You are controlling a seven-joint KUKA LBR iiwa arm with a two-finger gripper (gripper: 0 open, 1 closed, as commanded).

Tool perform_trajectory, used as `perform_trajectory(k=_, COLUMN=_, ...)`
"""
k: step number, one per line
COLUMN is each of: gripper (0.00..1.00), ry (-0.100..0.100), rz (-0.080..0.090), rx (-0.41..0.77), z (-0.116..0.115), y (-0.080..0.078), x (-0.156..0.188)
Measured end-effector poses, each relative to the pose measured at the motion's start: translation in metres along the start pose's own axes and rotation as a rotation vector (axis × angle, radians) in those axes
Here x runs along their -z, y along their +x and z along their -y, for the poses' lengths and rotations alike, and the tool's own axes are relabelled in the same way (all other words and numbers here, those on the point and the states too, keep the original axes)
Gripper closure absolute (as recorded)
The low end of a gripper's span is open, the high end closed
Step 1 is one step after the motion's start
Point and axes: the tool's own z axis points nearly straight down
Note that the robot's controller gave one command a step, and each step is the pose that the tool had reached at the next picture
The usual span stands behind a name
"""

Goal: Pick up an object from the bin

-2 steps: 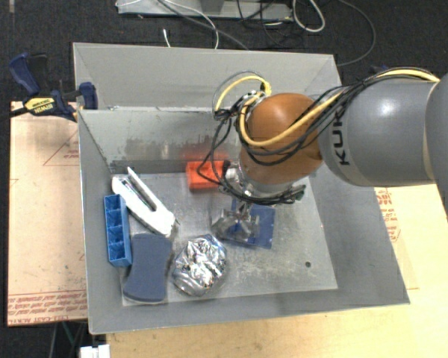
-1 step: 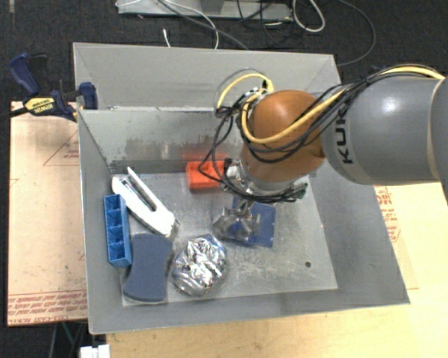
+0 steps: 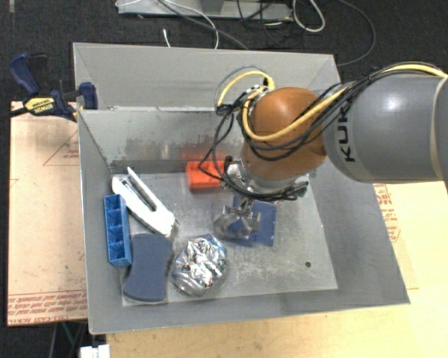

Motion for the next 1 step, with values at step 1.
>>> perform_trajectory(k=1, gripper=1.0, ry=-0.002, rz=0.0, rx=-0.002, z=-0.0011, y=-0.0005, x=0.0247)
